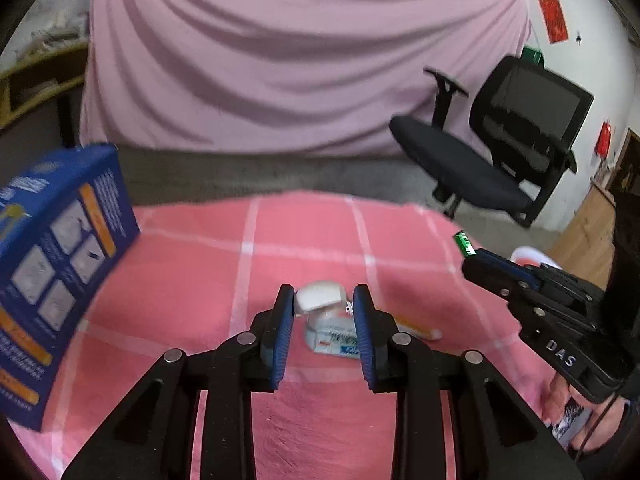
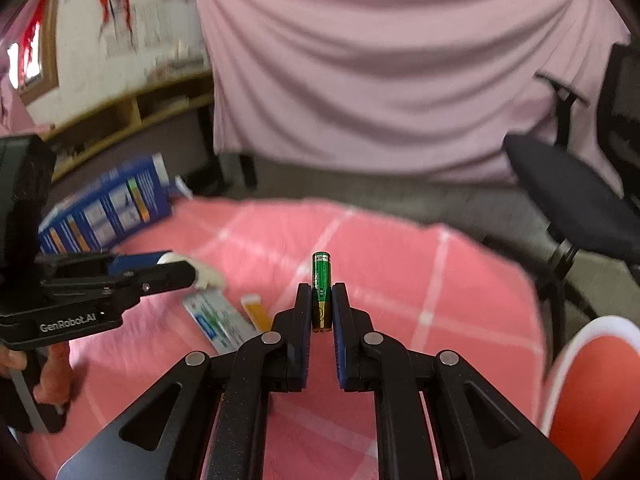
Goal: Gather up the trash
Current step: 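Lift the white object and battery and carry both tools over the bucket, then open both tools to drop the white object and battery into the bucket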
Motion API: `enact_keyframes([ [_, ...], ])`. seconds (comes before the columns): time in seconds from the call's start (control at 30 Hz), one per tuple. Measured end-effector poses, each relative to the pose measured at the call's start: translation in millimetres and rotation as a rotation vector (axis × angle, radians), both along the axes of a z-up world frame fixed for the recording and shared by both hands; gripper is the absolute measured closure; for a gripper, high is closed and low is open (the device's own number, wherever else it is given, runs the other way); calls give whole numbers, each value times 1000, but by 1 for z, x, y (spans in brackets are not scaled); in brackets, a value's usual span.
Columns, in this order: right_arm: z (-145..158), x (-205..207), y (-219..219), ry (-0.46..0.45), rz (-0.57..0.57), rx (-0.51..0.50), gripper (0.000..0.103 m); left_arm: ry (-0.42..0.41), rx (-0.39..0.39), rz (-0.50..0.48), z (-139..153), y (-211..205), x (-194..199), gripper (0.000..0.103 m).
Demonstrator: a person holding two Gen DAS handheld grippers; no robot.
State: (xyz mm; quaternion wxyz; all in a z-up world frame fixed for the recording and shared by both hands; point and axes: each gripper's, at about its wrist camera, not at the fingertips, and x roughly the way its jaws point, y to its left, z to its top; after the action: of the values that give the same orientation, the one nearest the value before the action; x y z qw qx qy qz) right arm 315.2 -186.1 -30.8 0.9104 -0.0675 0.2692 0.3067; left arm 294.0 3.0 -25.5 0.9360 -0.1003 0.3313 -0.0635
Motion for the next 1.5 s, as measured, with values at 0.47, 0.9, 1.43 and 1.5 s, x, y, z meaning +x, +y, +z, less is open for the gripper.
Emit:
enact_keyframes([
  [0.47, 34, -43, -41, -290, -137, 141, 95, -257, 85, -9, 47, -65, -35, 78],
  [0.9, 64, -69, -143, -453, -401, 271, 95, -471, 89, -171, 95, -153, -46, 78],
  [1.43, 41, -67, -251, -303, -677, 338, 94, -345, 66, -395, 90, -282, -2, 78],
  [1.5, 39, -64, -260, -278, -702, 346, 94, -323, 71, -403, 86, -289, -1, 78],
])
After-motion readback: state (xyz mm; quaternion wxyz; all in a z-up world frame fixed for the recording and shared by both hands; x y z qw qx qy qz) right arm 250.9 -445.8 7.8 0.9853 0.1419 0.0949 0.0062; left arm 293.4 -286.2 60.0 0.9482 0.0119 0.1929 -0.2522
